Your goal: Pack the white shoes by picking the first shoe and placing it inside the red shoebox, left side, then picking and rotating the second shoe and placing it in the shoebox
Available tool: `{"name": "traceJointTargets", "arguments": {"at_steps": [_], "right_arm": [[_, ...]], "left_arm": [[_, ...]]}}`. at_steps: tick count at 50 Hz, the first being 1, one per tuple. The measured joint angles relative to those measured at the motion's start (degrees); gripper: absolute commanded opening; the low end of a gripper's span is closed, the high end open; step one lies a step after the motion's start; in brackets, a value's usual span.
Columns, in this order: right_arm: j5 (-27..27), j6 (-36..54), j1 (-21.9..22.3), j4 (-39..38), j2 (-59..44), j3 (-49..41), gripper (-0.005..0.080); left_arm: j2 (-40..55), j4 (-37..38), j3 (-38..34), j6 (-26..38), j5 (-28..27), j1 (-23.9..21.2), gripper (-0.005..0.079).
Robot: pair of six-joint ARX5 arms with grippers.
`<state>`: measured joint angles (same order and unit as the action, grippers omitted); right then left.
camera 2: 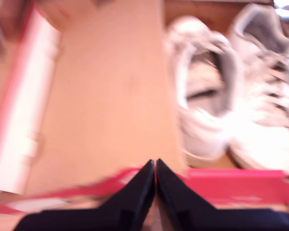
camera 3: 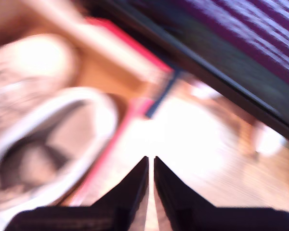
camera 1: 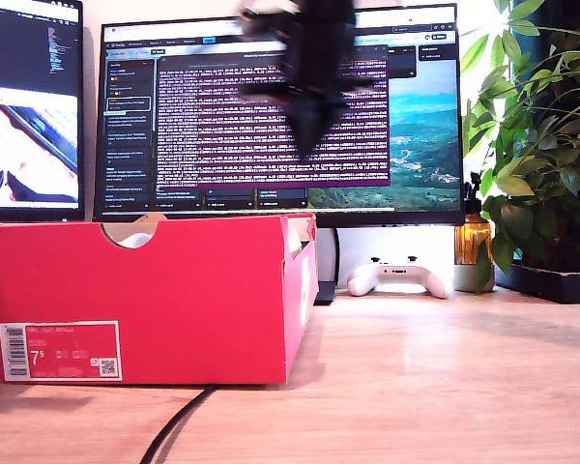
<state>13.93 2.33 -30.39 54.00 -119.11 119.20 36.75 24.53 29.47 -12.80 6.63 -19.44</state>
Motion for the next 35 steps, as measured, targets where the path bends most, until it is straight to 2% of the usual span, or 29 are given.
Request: {"name": "traceJointTargets", "arguments": {"at_steps": [21,29,35], "right_arm": [[1.38,-0.15,-1.18,-0.94,1.29,-0.98,-0.0013],[1.51,-0.15,-0.22,-5.66,8.46,-10.29,-0.0013],[1.53,-0.13,0.57,-11.72,14.84,-19.26,-0.0013]], "left_arm": [[-1.68,-5.27,-0.02,2.36,1.18,-0.02,-0.0019],[-1.68,-5.88,-0.02,3.48,1.18,-0.02,-0.0019],[-1.68,-9.68,-0.55,4.72,1.20,-0.02,-0.0019]]}}
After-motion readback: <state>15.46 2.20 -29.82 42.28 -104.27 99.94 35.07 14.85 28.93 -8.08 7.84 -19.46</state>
